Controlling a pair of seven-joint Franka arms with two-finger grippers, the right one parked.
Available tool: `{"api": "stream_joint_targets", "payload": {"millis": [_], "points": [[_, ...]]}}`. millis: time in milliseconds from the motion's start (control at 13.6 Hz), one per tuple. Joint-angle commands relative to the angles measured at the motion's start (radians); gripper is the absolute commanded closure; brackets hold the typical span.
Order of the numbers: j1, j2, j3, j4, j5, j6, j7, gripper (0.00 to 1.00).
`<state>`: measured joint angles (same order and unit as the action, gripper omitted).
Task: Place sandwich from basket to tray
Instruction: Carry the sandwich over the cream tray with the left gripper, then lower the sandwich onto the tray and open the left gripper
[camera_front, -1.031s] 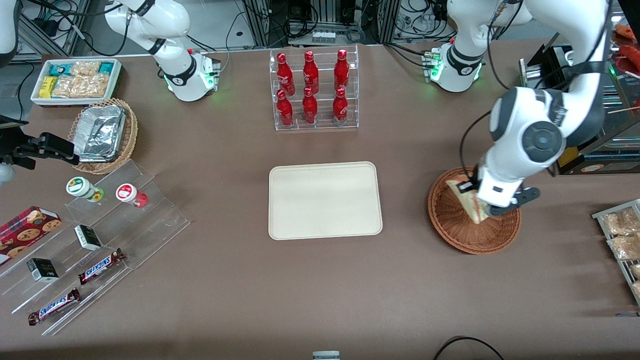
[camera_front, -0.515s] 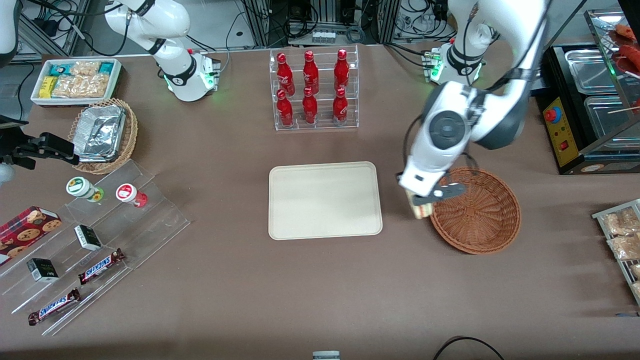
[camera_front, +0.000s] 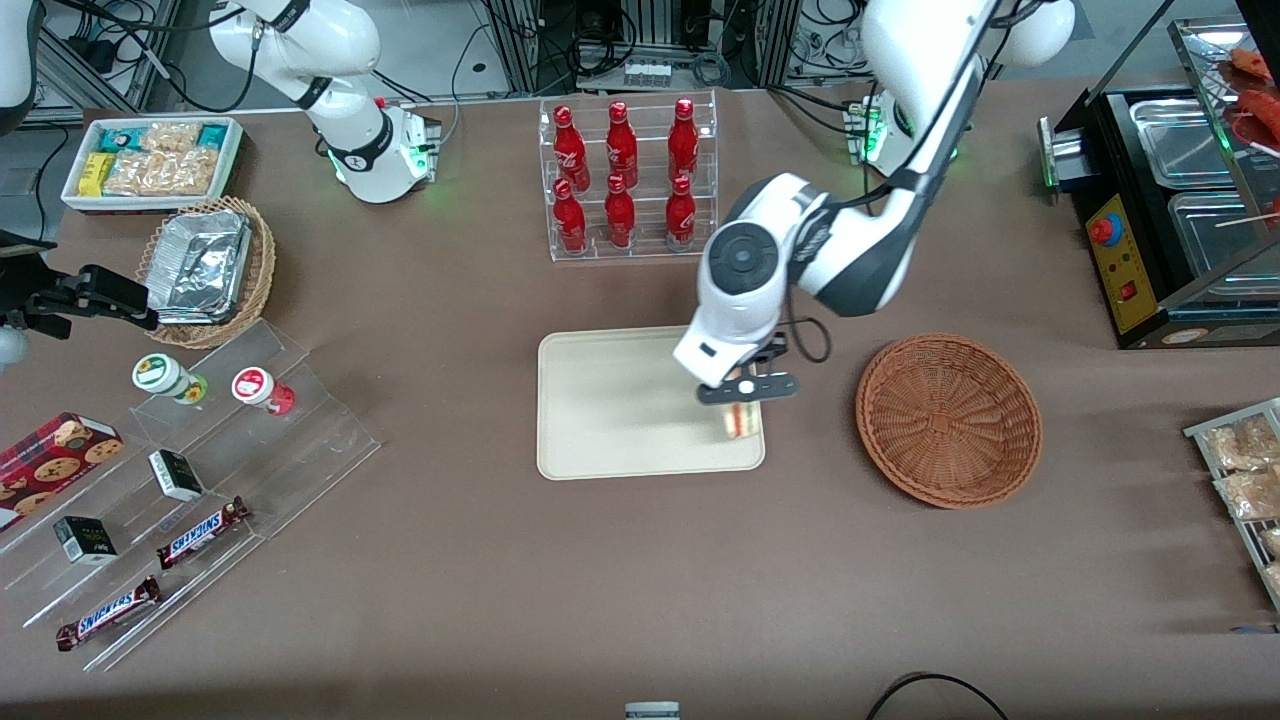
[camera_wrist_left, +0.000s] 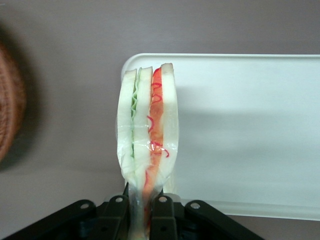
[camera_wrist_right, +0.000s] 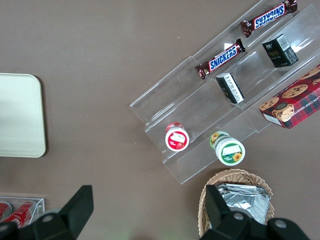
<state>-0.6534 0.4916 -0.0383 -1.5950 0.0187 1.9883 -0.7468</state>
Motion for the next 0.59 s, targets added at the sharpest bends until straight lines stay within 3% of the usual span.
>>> {"api": "stream_joint_targets", "payload": {"millis": [0,515], "points": [[-0.022,0.108,-0.011,0.154,-0.051,-0.028,0.009,0.91],[-0.022,0.222,-0.094,0.222,-0.057,-0.028,0.076,0.91]]}}
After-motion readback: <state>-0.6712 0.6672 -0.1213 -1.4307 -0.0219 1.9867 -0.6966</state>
